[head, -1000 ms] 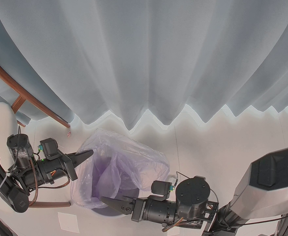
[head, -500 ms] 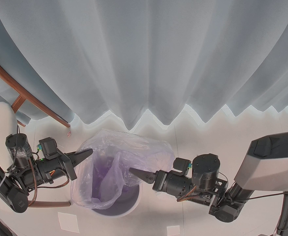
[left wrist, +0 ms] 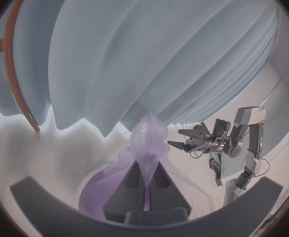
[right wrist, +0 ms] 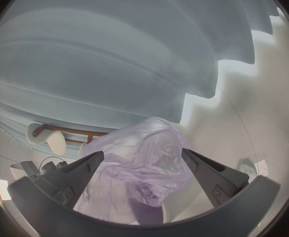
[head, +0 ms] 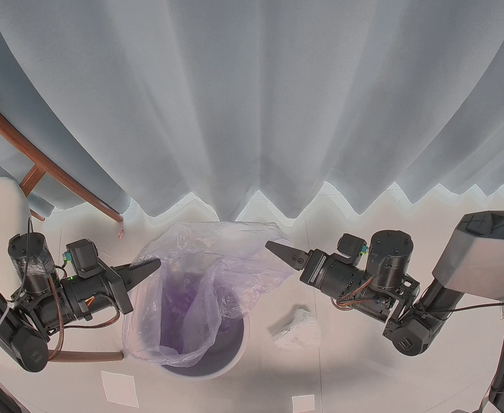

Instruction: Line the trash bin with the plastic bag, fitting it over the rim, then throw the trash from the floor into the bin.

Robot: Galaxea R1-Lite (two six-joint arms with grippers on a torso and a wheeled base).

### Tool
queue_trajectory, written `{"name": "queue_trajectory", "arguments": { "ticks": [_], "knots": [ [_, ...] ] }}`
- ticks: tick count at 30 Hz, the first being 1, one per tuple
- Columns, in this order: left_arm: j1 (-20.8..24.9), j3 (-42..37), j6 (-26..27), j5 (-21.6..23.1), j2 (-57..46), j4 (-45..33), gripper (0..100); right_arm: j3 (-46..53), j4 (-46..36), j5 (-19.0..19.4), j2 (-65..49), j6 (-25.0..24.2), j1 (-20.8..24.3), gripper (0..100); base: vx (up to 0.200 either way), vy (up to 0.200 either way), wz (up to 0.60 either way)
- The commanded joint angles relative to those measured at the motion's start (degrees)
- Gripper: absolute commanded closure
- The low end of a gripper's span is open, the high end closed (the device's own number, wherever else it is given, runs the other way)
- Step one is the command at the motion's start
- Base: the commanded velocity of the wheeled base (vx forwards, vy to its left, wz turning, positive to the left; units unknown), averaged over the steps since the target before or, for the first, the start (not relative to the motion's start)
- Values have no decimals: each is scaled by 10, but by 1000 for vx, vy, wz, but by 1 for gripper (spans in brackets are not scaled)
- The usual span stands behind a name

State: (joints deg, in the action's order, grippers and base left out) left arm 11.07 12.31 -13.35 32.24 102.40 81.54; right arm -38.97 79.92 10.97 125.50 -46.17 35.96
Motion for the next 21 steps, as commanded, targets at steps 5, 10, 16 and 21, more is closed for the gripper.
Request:
{"name": "queue_trajectory", "arguments": {
  "ticks": [5, 10, 16, 21],
  "knots": [
    [-1, 1, 0, 0, 0, 0, 100, 87, -10, 16, -104, -5, 86, 0, 0, 0, 0],
    [-1, 0, 0, 0, 1, 0, 100, 113, -9, 16, -103, -18, 138, 0, 0, 0, 0],
    [6, -2, 1, 0, 0, 0, 100, 76, -10, 16, -54, -37, 140, 0, 0, 0, 0],
    [7, -2, 1, 0, -1, 0, 100, 4, -35, 12, -3, -36, 129, 0, 0, 0, 0]
  ]
}}
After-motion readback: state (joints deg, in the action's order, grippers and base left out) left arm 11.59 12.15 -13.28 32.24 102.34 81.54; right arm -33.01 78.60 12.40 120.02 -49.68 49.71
